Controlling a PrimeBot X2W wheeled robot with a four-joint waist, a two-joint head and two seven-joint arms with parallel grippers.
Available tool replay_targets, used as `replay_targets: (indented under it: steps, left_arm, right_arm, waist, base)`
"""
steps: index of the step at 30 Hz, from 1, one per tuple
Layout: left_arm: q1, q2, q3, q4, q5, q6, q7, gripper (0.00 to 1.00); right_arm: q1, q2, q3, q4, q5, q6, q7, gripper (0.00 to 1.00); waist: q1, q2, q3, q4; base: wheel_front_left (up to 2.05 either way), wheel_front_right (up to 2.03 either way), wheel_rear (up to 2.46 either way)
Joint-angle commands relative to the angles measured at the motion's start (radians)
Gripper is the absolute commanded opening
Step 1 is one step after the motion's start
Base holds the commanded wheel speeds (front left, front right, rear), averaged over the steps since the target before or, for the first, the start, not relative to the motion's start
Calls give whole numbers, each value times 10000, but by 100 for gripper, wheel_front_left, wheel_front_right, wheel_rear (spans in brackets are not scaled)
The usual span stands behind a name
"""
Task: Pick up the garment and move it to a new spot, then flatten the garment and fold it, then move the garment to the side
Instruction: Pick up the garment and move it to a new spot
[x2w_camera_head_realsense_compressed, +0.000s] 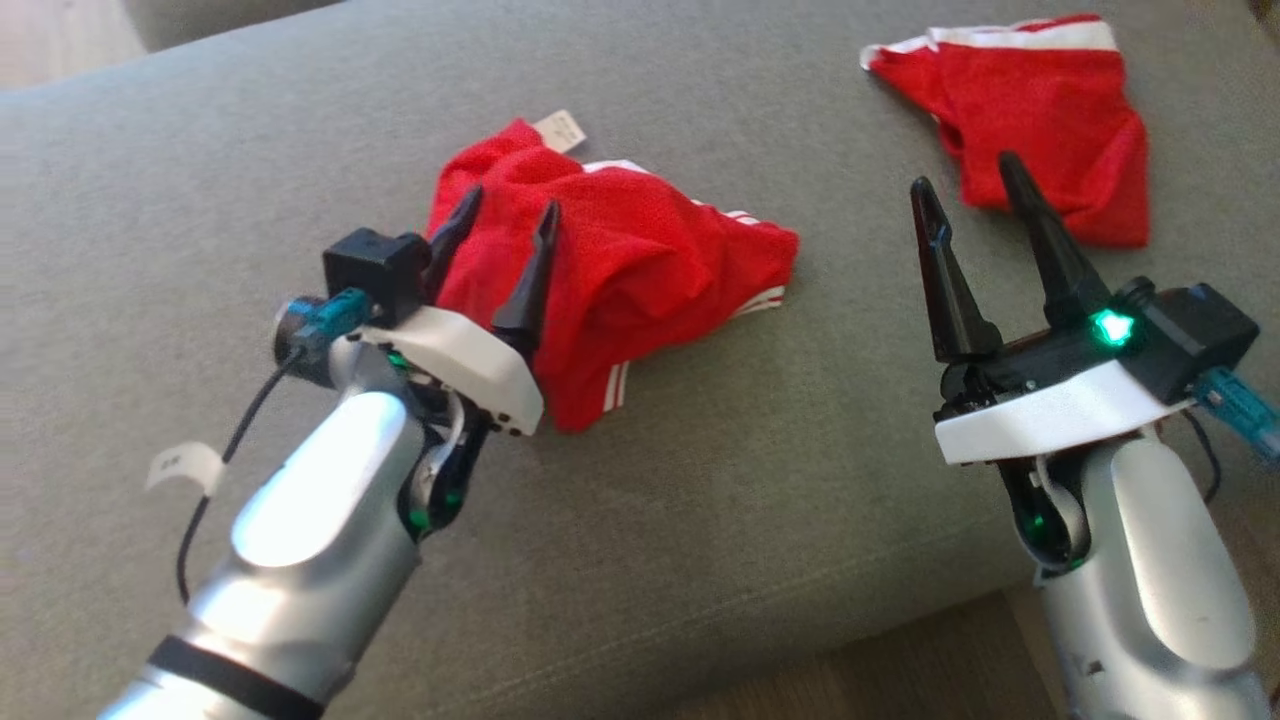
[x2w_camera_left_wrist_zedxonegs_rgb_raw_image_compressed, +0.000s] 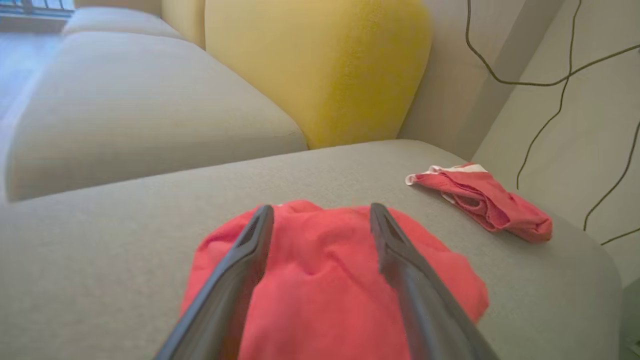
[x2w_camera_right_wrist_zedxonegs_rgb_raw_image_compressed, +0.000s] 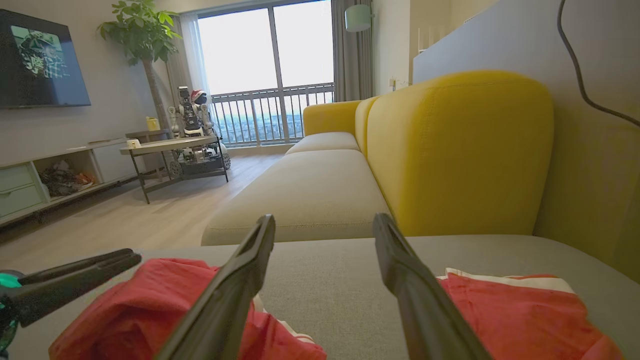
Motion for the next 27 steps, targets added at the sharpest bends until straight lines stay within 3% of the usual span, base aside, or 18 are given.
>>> replay_targets:
  steps: [1,7,13,18,22,27]
  left_arm:
    - [-260,401,559,-411,188,-2,-140,100]
    - [570,1383,1005,-1830,1619,201,-160,100]
    - [2416,1970,2206,-3312,2174,703,-162,100]
    - [3761,1866,2749,-3929,2707,855,-163,100]
    - [4918,1365,3484,-4290,3060,1035,-163,100]
    - [6066,631,4568,-4307,3362,735,-163,100]
  right_arm:
    - [-52,55,143,-240,-72,-4,-58,100]
    - [400,55,-111,58,-216,-4,48,100]
    - [968,55,-260,439,-398,-4,147,100]
    - [1393,55,-480,866,-670,-4,137,100]
    - [1638,55,-528,1264,-768,-4,82,100]
    - [1721,55,-678,1786,-654,-4,-2,100]
  waist:
    - [-1,0,-278,316]
    - [-1,0,-989,1053]
    - [-1,0,-1599,1604]
    - [-1,0,-1947,1956]
    - [-1,0,-2158,2169]
    - [-1,0,-2224,2378]
  base:
    - [0,0,0]
    - [0,0,0]
    - [0,0,0]
    - [0,0,0]
    - [0,0,0]
    - [0,0,0]
